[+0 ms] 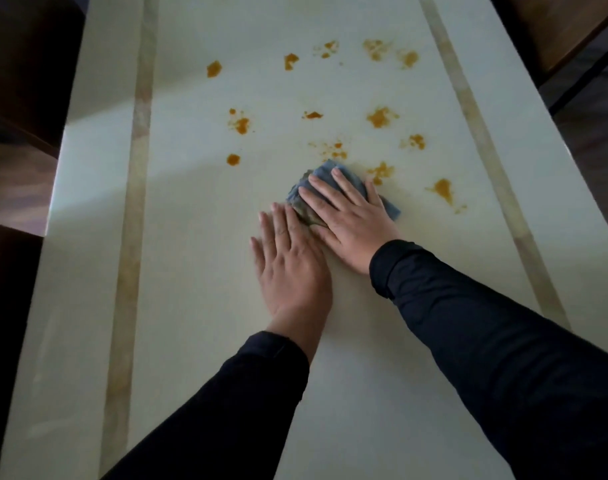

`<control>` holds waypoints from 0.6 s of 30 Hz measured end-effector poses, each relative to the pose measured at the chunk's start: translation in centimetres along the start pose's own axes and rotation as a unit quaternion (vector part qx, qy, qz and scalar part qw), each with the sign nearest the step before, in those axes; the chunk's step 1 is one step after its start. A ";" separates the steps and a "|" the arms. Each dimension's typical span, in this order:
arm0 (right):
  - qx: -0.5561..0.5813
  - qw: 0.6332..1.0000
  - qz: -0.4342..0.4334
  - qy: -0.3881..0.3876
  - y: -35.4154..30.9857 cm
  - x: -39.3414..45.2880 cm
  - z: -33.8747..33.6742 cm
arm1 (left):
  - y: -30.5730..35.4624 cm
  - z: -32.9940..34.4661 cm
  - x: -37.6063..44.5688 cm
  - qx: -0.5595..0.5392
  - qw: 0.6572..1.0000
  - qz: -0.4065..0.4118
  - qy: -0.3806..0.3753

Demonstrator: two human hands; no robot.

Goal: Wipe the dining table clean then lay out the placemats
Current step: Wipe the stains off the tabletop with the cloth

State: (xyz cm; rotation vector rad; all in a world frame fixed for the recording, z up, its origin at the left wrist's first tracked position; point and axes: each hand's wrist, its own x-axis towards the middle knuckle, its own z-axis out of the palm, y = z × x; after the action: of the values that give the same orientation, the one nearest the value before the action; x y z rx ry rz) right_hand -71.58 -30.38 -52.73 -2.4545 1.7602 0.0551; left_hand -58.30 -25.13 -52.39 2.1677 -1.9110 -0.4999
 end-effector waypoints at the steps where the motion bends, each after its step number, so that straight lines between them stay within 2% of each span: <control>1: 0.002 1.000 0.003 0.001 0.3 0.2 0.1 | 0.0 0.3 0.0 0.010 1.000 -0.001 0.005; 6: 0.007 1.000 0.018 -0.009 2.6 2.0 -0.9 | -0.2 0.4 -0.3 0.018 1.000 0.000 0.016; 12: 0.032 0.989 0.142 -0.011 8.6 -0.4 -1.5 | -0.2 0.4 -0.3 0.024 0.999 0.002 0.022; 18: 0.039 0.970 0.241 0.006 10.0 -7.1 -1.0 | -0.2 0.5 -0.3 0.021 0.999 -0.001 0.025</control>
State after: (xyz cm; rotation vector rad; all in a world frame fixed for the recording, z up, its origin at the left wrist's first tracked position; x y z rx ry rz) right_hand -83.34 -27.01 -51.83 -1.9244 2.2727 0.0140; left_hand -58.31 -24.77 -52.91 2.1865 -1.9106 -0.4054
